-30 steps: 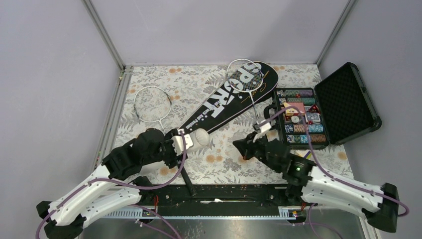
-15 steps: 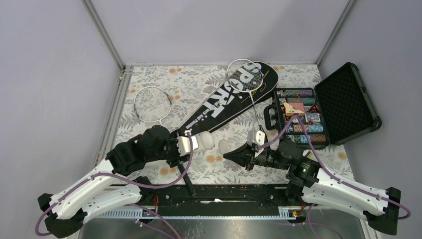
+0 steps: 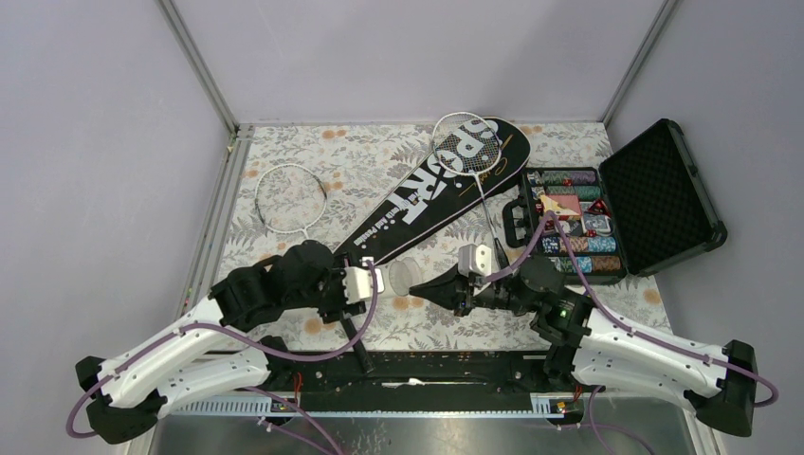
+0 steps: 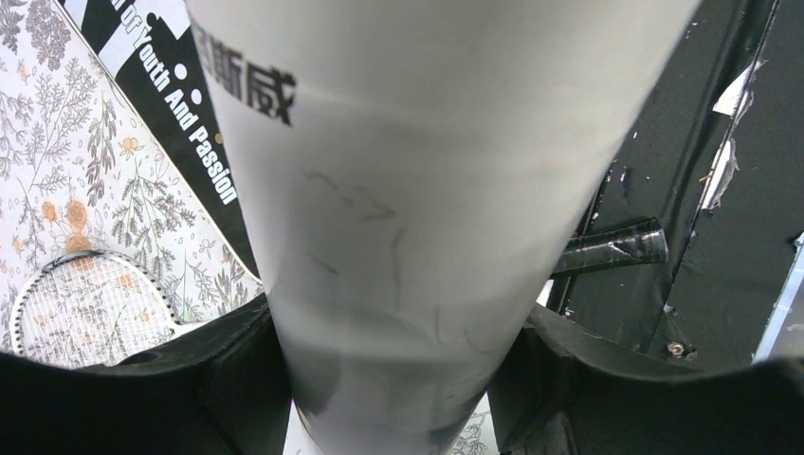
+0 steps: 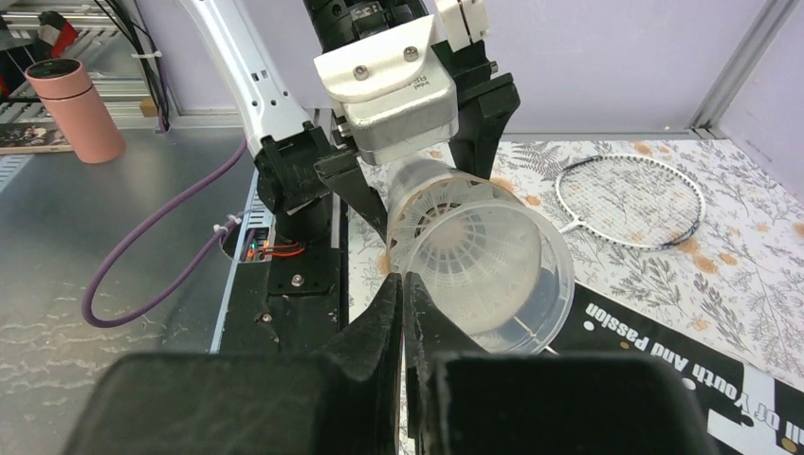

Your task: Pack up the badminton gear

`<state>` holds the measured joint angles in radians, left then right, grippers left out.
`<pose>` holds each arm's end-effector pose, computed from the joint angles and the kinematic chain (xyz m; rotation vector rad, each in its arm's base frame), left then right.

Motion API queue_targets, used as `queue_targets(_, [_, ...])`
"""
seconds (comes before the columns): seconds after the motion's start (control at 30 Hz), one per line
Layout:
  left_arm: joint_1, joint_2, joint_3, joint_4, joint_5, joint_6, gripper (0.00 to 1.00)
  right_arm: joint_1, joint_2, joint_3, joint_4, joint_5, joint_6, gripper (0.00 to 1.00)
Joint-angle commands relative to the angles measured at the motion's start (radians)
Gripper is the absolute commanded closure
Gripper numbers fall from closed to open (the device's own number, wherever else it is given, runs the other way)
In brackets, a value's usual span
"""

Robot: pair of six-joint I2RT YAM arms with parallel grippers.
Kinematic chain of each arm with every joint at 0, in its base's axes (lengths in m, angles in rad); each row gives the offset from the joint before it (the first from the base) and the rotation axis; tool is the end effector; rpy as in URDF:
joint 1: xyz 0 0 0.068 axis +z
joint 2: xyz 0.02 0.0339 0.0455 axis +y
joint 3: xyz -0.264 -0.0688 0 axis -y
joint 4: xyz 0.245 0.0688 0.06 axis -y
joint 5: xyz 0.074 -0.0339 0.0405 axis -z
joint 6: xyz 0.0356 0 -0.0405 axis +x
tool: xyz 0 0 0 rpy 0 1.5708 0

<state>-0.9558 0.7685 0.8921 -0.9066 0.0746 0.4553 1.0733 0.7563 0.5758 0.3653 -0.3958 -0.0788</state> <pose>0.0807 -0.1188 0.3095 1.5684 1.7844 -0.3304 0.0761 0.1689 0.3293 -1.0837 1.0255 1.0887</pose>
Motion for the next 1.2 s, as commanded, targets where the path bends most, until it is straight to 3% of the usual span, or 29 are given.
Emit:
queue_targets(0.0, [-0.019, -0.004, 0.06, 0.042, -0.006, 0.005, 0.69, -0.001, 0.024, 0.02, 0.134, -0.04, 0.012, 1.0])
queue_targets(1.17, [-0.034, -0.025, 0.062, 0.05, 0.007, 0.032, 0.68, -0.001, 0.1, 0.007, 0.174, -0.15, 0.073, 1.0])
